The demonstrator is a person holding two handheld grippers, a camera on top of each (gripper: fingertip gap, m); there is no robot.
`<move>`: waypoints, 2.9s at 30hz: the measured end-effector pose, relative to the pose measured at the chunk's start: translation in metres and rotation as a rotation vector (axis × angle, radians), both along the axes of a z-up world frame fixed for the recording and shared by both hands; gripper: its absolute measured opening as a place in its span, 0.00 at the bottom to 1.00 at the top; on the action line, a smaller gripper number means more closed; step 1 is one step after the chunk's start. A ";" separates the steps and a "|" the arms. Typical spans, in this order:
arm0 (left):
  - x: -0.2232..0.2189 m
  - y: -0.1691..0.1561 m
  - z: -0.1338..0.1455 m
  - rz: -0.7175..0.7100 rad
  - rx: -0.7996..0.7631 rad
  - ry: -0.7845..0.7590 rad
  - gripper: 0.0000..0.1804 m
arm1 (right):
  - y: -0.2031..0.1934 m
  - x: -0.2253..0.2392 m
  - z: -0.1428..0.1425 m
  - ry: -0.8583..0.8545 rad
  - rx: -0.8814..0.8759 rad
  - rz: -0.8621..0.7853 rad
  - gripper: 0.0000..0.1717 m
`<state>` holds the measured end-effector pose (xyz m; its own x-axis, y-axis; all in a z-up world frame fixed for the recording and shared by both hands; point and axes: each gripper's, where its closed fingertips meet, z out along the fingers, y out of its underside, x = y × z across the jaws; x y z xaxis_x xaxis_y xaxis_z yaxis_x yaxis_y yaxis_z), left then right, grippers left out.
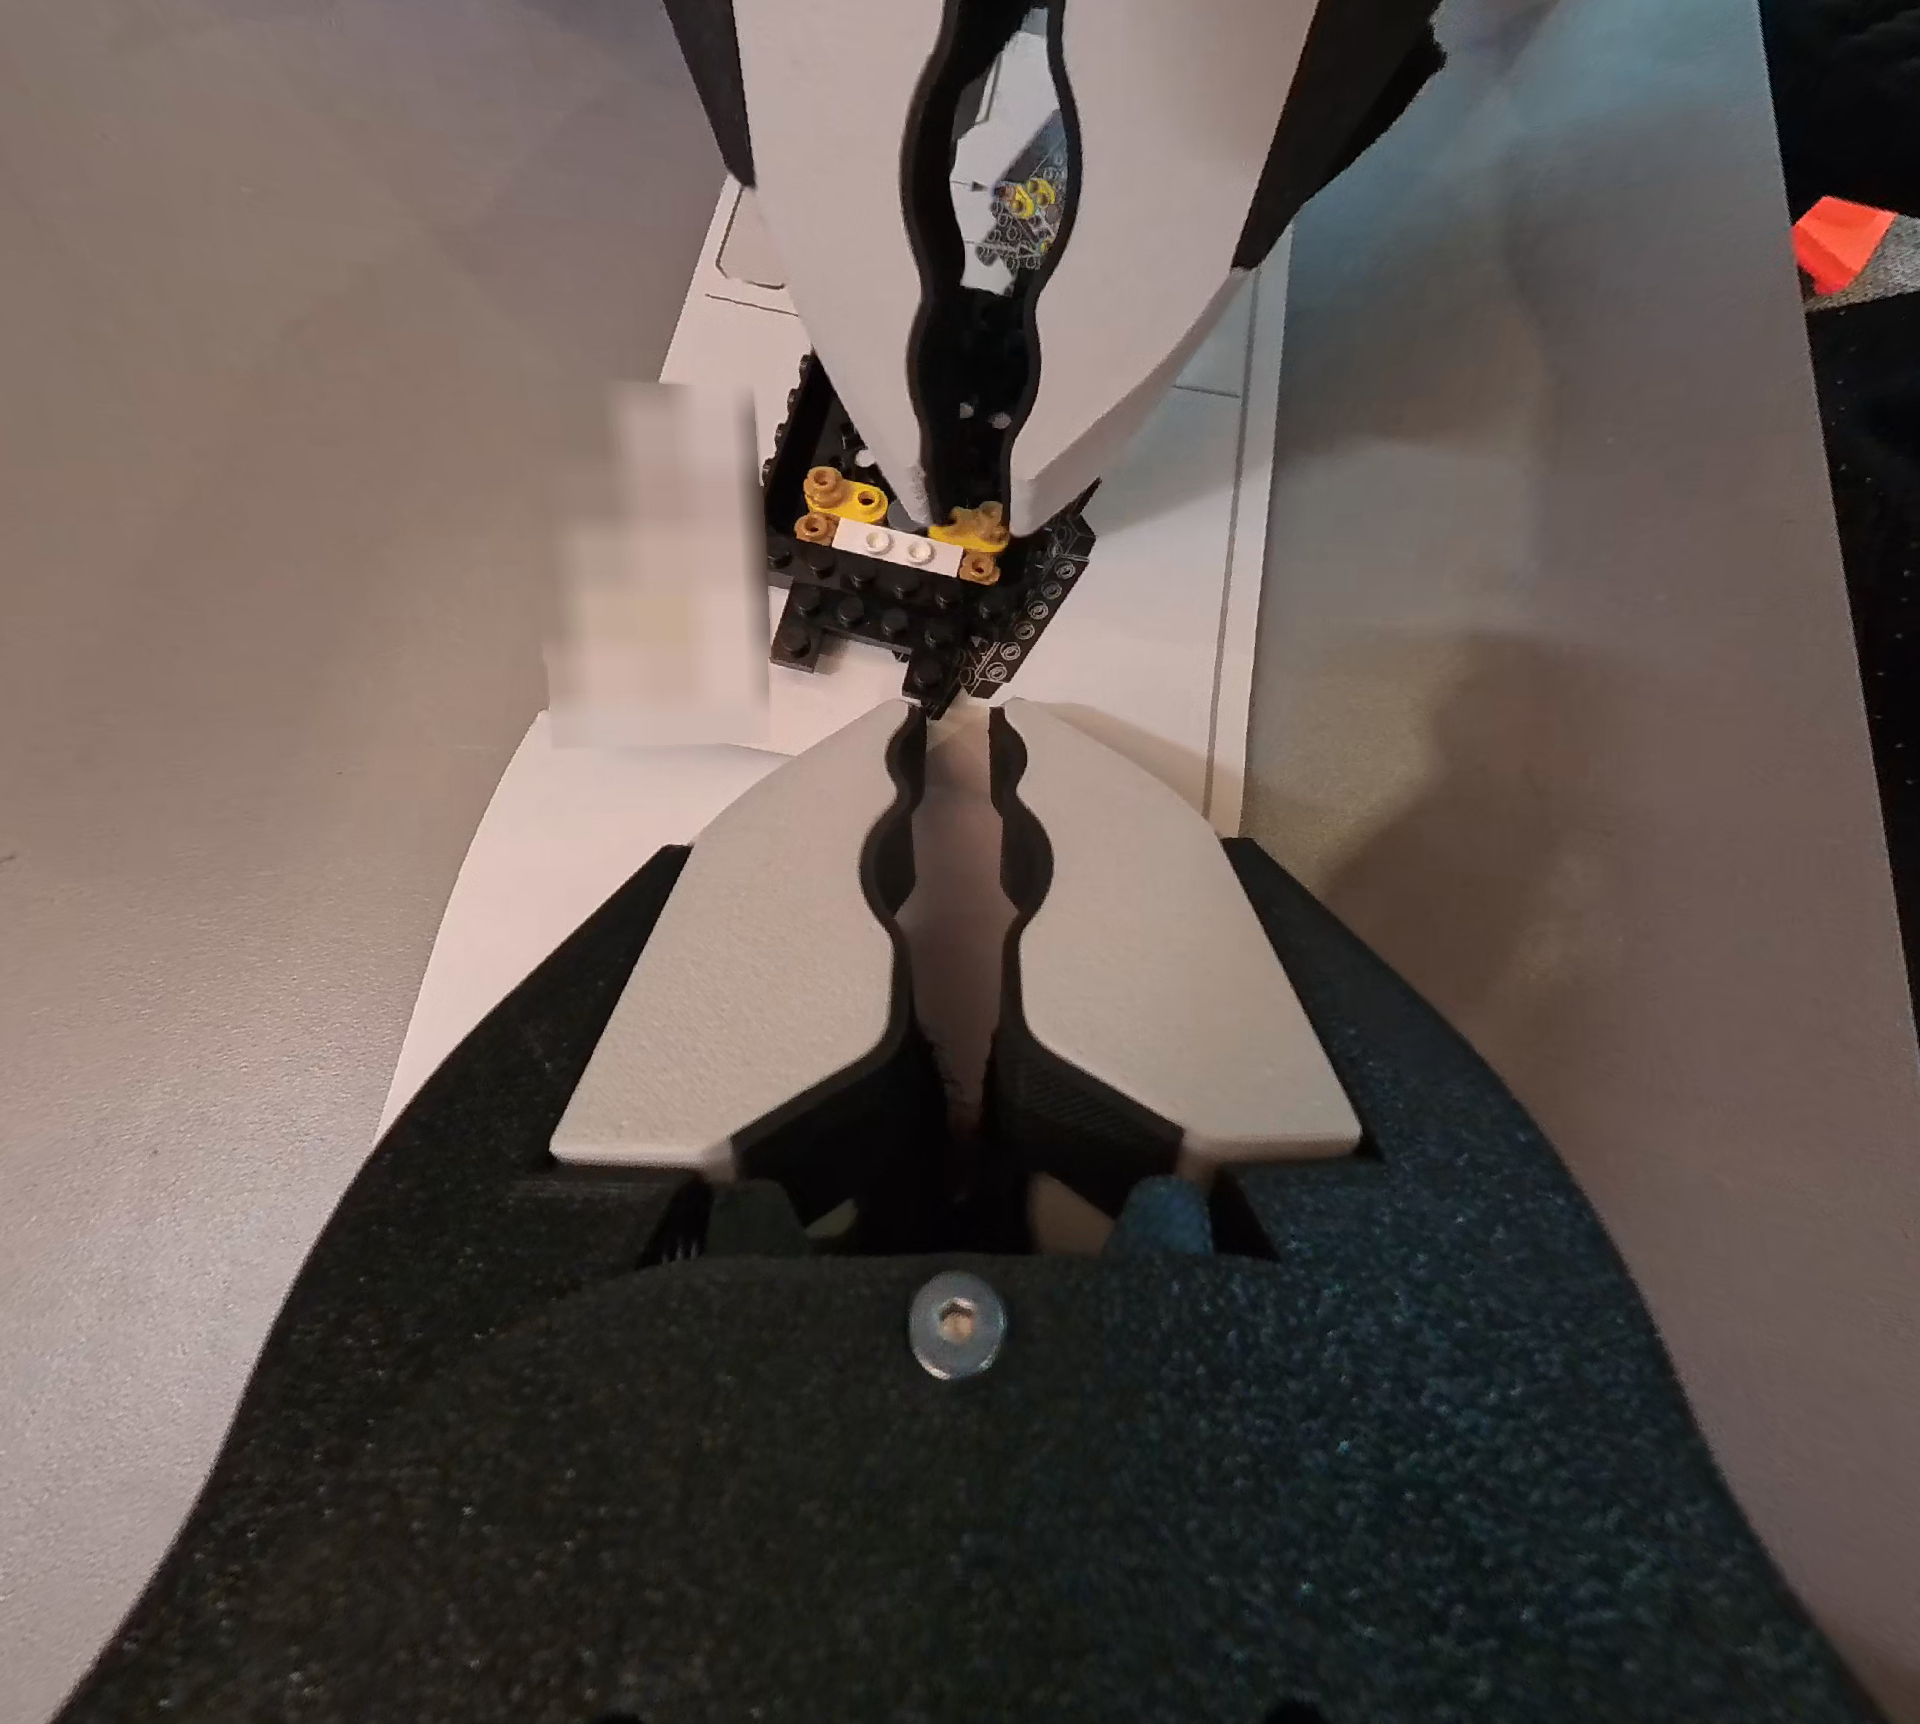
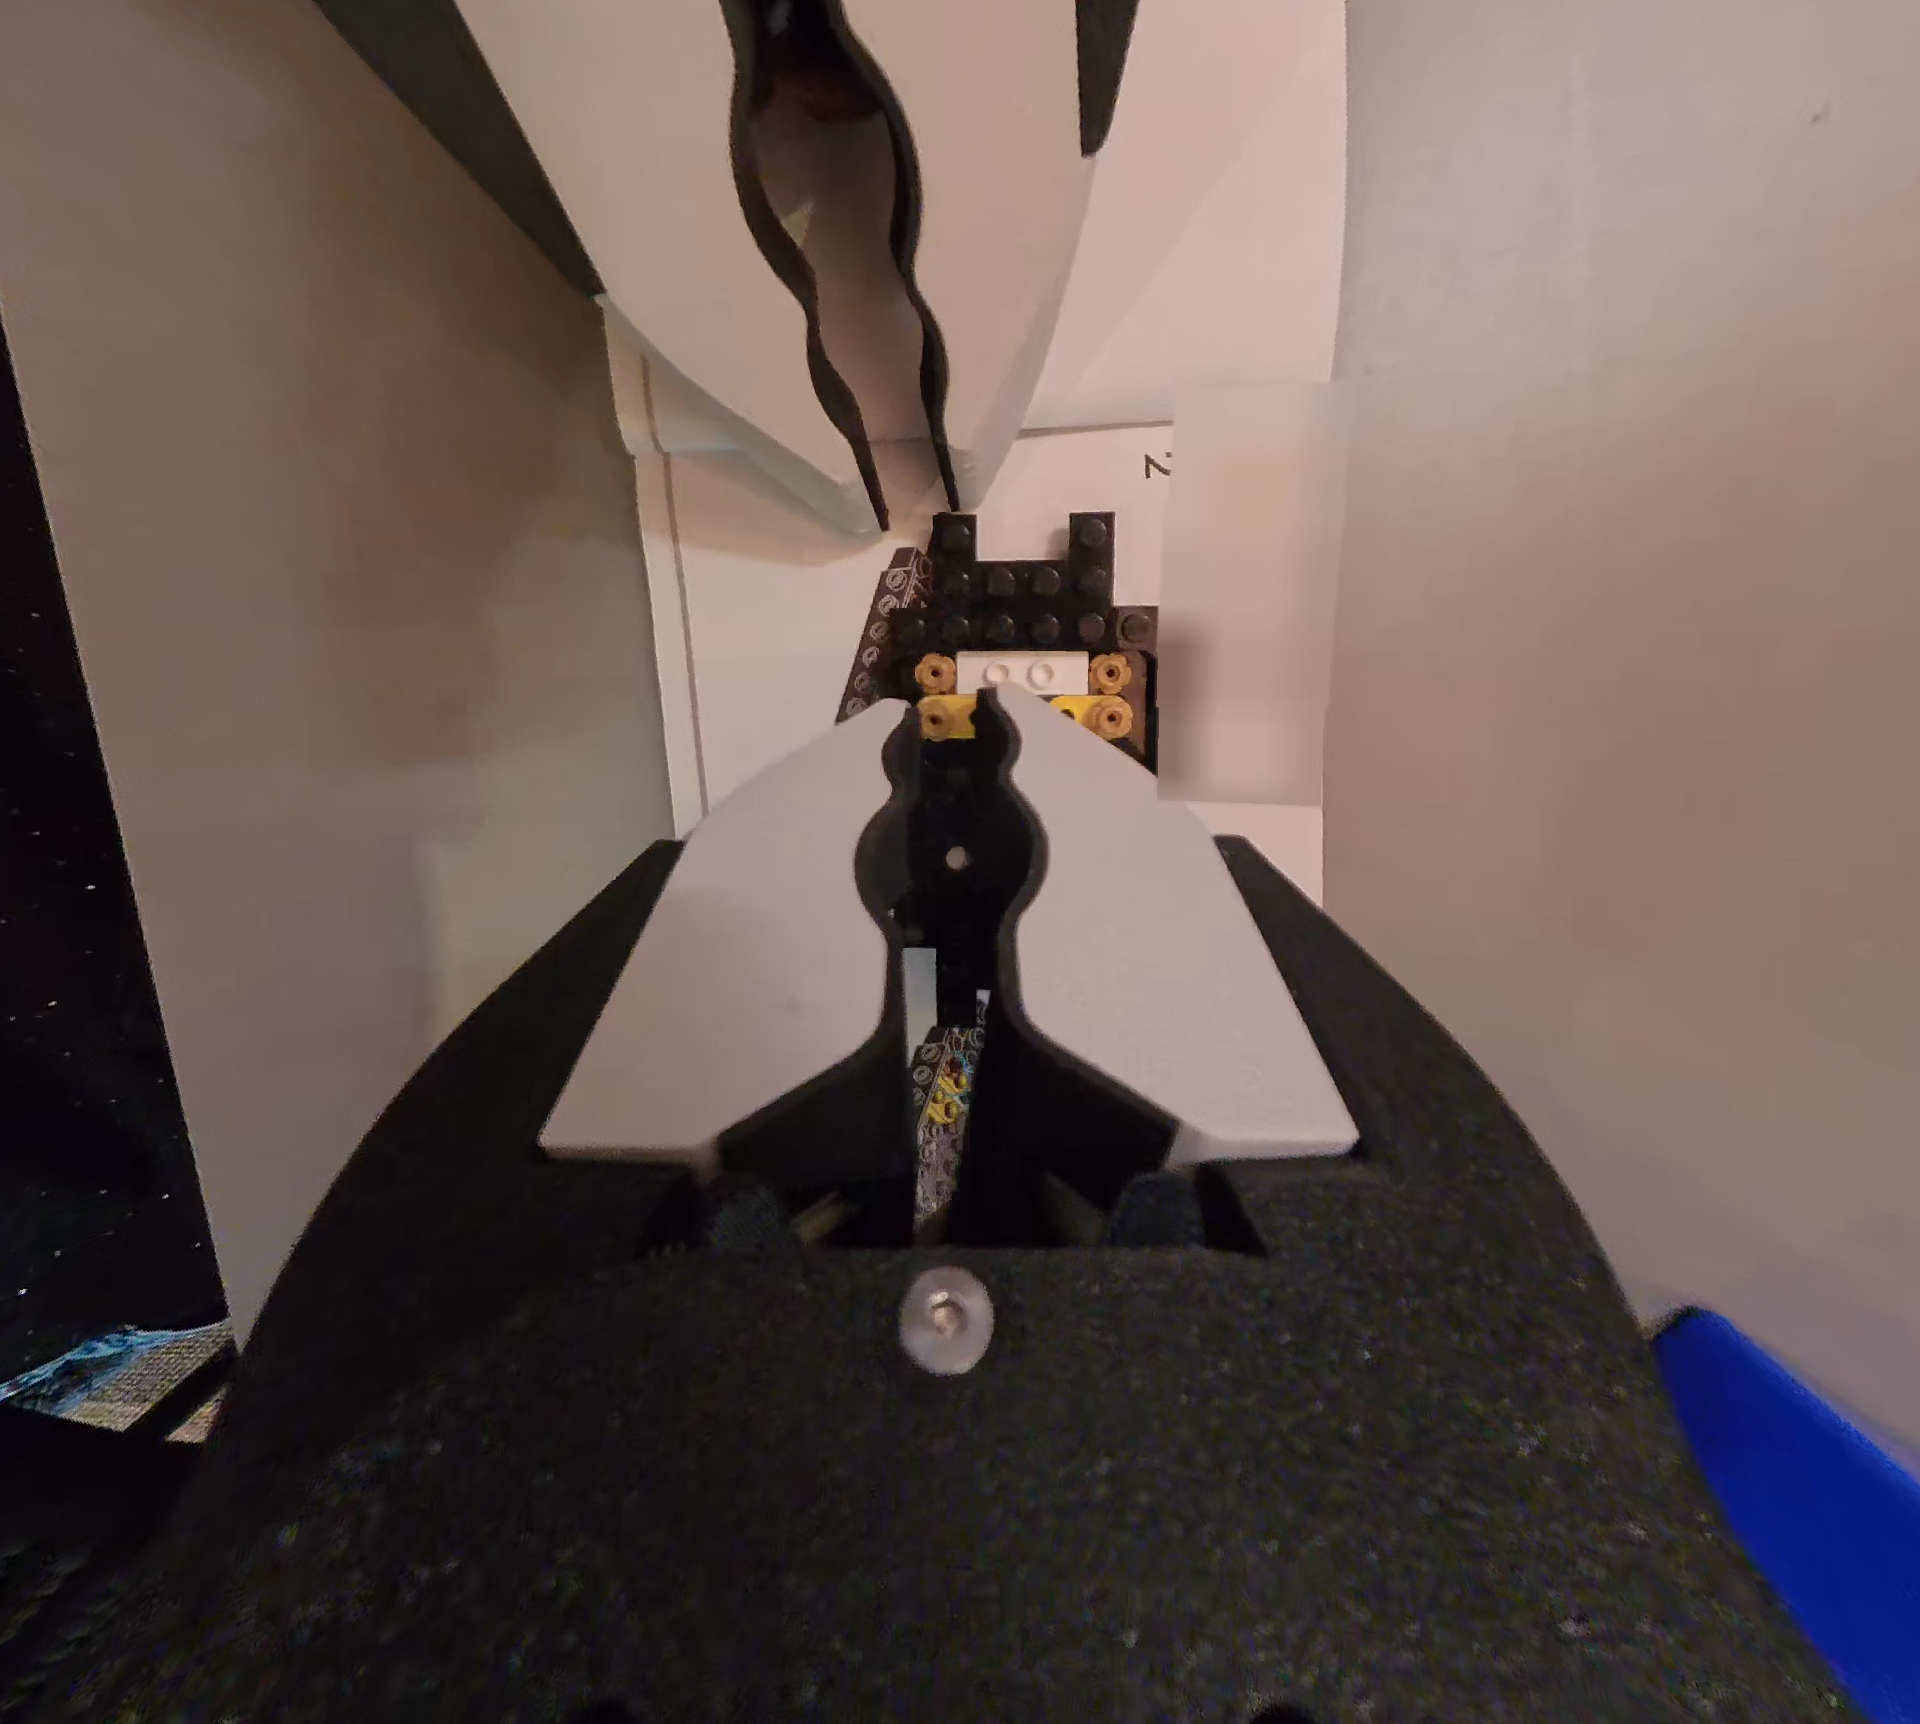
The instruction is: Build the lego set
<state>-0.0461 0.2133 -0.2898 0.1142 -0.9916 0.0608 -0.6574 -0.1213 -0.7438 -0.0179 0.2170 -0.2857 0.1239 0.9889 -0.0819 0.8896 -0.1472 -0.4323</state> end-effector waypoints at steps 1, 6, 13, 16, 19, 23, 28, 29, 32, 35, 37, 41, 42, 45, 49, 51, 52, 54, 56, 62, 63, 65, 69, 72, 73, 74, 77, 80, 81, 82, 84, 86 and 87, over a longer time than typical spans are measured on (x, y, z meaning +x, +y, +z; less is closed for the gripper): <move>0.000 0.000 0.000 -0.001 0.001 0.000 0.06 | 0.000 0.001 0.000 0.000 0.002 -0.001 0.06; -0.001 0.002 0.002 -0.006 0.036 0.008 0.06 | 0.000 0.000 0.001 0.023 0.001 -0.003 0.07; -0.001 0.005 0.004 -0.008 0.076 -0.003 0.05 | 0.001 -0.001 0.000 0.039 -0.002 0.001 0.07; 0.001 0.004 0.005 -0.018 0.087 -0.003 0.05 | 0.000 -0.002 0.000 0.058 -0.023 -0.004 0.07; 0.000 0.003 0.003 -0.019 0.083 0.004 0.05 | 0.000 -0.003 0.001 0.083 -0.041 -0.011 0.07; 0.000 0.003 0.003 -0.022 0.083 0.007 0.05 | 0.000 -0.005 0.002 0.099 -0.051 -0.014 0.08; 0.000 0.003 0.002 -0.021 0.080 0.011 0.05 | 0.002 -0.008 0.009 0.150 -0.057 -0.024 0.08; 0.000 0.003 0.002 -0.022 0.079 0.012 0.05 | 0.005 -0.006 0.011 0.157 -0.050 -0.029 0.07; 0.000 0.003 0.001 -0.024 0.077 0.015 0.05 | 0.006 0.002 0.014 0.141 -0.027 -0.001 0.01; 0.000 0.003 0.001 -0.023 0.075 0.014 0.05 | -0.002 0.006 0.012 0.109 -0.030 0.047 0.00; 0.000 0.003 0.001 -0.022 0.075 0.013 0.05 | -0.007 0.006 0.008 0.081 -0.013 0.079 0.00; 0.001 0.003 0.001 -0.021 0.075 0.013 0.05 | -0.011 0.002 0.003 0.054 0.000 0.100 0.00; 0.000 0.003 0.001 -0.021 0.075 0.013 0.05 | -0.011 0.001 0.003 0.055 -0.001 0.098 0.00; 0.001 0.003 0.001 -0.021 0.075 0.013 0.05 | -0.008 0.001 0.002 0.047 -0.006 0.083 0.00; 0.001 0.003 0.001 -0.020 0.073 0.014 0.05 | -0.008 0.002 0.001 0.028 -0.010 0.084 0.00; 0.001 0.003 0.001 -0.018 0.069 0.013 0.05 | -0.007 0.001 0.001 0.025 -0.014 0.080 0.00; 0.001 0.003 0.000 -0.017 0.068 0.013 0.05 | -0.007 0.001 0.001 0.025 -0.016 0.076 0.00; 0.001 0.003 0.000 -0.014 0.062 0.012 0.05 | -0.007 0.001 0.001 0.022 -0.014 0.072 0.00; 0.001 0.003 0.000 -0.010 0.054 0.010 0.05 | -0.007 0.001 0.001 0.010 -0.010 0.062 0.00; 0.001 0.003 0.000 -0.003 0.040 0.005 0.05 | -0.006 0.000 0.000 -0.050 0.008 0.040 0.00; 0.001 0.003 -0.001 -0.001 0.037 0.005 0.05 | -0.006 0.000 0.000 -0.069 0.025 0.049 0.00; 0.001 0.003 -0.001 -0.001 0.036 0.004 0.05 | -0.006 0.000 -0.001 -0.100 0.046 0.046 0.00; 0.001 0.003 -0.001 -0.001 0.034 0.003 0.04 | -0.007 0.000 -0.001 -0.103 0.071 0.020 0.00; 0.001 0.003 -0.001 0.000 0.031 0.000 0.04 | -0.007 0.000 -0.001 -0.104 0.058 -0.006 0.00; 0.001 0.003 -0.001 0.000 0.030 0.000 0.04 | -0.007 0.000 -0.001 -0.098 0.043 -0.018 0.00; 0.001 0.003 -0.001 0.001 0.031 0.000 0.04 | -0.007 0.001 -0.001 -0.082 0.030 -0.028 0.00; 0.001 0.003 -0.001 0.001 0.030 0.000 0.04 | -0.007 0.000 -0.001 -0.038 0.025 -0.043 0.00; 0.001 0.004 -0.001 0.002 0.030 0.002 0.04 | -0.006 0.000 0.000 -0.009 0.051 -0.028 0.00; 0.001 0.004 -0.001 0.002 0.032 0.002 0.04 | -0.006 -0.001 0.000 0.009 0.048 -0.029 0.00; 0.001 0.004 -0.001 0.002 0.032 0.003 0.04 | -0.006 -0.001 0.000 0.026 0.048 -0.031 0.00; 0.001 0.004 -0.001 0.002 0.032 0.004 0.04 | -0.007 -0.001 0.000 0.053 0.036 -0.044 0.00; 0.001 0.004 -0.001 0.002 0.032 0.003 0.04 | -0.010 0.001 0.001 0.060 0.018 -0.047 0.00; 0.001 0.004 -0.001 0.003 0.032 0.004 0.04 | -0.010 0.001 0.001 0.066 0.019 -0.051 0.00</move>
<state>-0.0450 0.2169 -0.2904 0.1170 -0.9927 0.0289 -0.6599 -0.0995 -0.7448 -0.0169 0.2068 -0.2851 0.1695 0.9828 -0.0731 0.8506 -0.1834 -0.4929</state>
